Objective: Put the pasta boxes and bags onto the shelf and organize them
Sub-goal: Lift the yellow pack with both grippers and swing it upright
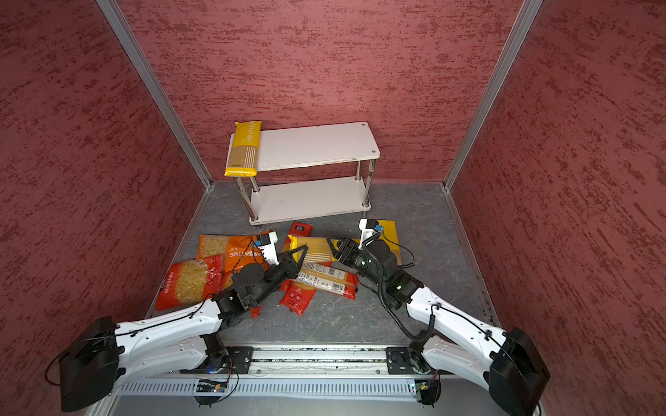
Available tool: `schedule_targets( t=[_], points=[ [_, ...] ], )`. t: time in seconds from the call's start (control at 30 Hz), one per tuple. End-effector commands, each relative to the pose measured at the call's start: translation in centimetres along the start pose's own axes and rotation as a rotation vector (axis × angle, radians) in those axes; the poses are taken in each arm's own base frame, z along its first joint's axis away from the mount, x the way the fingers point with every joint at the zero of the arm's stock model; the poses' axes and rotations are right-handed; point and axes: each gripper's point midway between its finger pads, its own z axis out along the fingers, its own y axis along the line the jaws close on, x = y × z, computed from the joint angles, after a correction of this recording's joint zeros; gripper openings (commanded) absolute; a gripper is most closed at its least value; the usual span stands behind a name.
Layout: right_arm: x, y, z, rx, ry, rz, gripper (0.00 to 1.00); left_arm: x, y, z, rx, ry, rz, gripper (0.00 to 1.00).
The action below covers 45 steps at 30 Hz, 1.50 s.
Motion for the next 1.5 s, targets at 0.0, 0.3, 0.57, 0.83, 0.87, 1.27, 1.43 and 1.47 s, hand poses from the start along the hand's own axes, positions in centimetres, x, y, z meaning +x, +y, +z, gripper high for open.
schedule_targets(
  t=[0.0, 0.3, 0.57, 0.83, 0.87, 1.27, 1.43, 1.47],
  points=[
    [-2.1, 2.1, -0.4, -0.129, -0.122, 0.176, 0.64, -10.8, -4.3, -2.3, 0.112, -0.46, -0.196, 0.0],
    [-3.3, 0.5, -0.2, -0.249, -0.254, 0.312, 0.7, -11.1, -5.1, -1.2, 0.104, -0.504, -0.355, 0.0],
    [-4.6, 2.1, 0.9, -0.402, -0.342, 0.323, 0.72, -9.7, -6.2, -0.2, 0.109, -0.452, -0.495, 0.0],
    [-6.3, 4.6, 1.6, -0.471, -0.42, 0.238, 0.71, -7.6, -7.4, 0.6, 0.117, -0.385, -0.542, 0.0],
    [-6.2, 4.4, 2.2, -0.46, -0.421, 0.221, 0.71, -7.4, -7.6, 0.7, 0.12, -0.379, -0.544, 0.0],
    [-6.8, 4.6, 2.8, -0.499, -0.496, 0.123, 0.24, -4.5, -7.8, 1.3, 0.094, -0.28, -0.458, 0.18],
    [-6.6, 3.9, 2.7, -0.51, -0.477, 0.095, 0.1, -2.9, -5.7, 0.3, 0.027, -0.212, -0.39, 0.49],
    [-6.6, 3.6, 2.6, -0.51, -0.47, 0.091, 0.09, -2.8, -5.2, -0.1, 0.014, -0.198, -0.372, 0.55]
  ],
)
